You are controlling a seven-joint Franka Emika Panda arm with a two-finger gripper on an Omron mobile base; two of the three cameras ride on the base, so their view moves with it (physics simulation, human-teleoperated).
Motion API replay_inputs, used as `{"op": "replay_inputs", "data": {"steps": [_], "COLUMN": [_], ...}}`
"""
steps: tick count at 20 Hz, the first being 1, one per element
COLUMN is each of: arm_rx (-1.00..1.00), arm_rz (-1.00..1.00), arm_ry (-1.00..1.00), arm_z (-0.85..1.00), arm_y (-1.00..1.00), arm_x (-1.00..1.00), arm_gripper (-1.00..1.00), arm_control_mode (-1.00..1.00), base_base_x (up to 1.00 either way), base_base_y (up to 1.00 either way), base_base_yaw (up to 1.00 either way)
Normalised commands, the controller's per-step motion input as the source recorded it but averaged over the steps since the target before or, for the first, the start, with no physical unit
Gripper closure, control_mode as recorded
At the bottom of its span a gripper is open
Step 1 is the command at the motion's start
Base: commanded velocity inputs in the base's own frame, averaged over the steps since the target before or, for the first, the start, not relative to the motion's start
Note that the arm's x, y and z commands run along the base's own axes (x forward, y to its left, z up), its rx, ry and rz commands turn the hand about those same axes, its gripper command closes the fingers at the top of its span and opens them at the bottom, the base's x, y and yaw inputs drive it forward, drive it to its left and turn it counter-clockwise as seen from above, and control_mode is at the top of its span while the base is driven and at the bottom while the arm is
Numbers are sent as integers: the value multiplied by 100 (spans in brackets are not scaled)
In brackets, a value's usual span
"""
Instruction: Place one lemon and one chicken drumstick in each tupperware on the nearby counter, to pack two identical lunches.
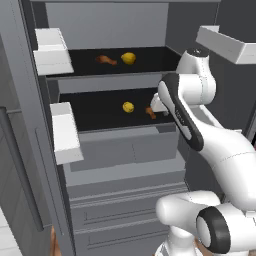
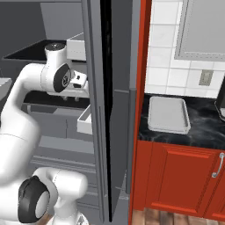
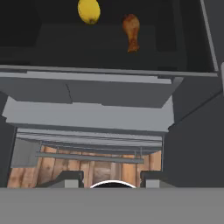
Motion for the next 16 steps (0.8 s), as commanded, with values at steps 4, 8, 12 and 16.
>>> {"op": "replay_inputs", "data": {"steps": [4, 8, 12, 16], "arm_rx": [1, 0, -1, -4], "arm_rz": [-2, 0, 0, 0], "arm_ry": [0, -13, -24, -21], "arm_z": [-1, 37, 58, 48], "arm_y": [-4, 0, 19, 38], "arm_x": [-3, 0, 0, 10], "arm_gripper": [-100, -100, -100, -100], "arm_control_mode": [-100, -100, -100, -100], "base_base_x": [0, 0, 0, 0], "base_base_y": [0, 0, 0, 0], "base_base_yaw": [0, 0, 0, 0]}}
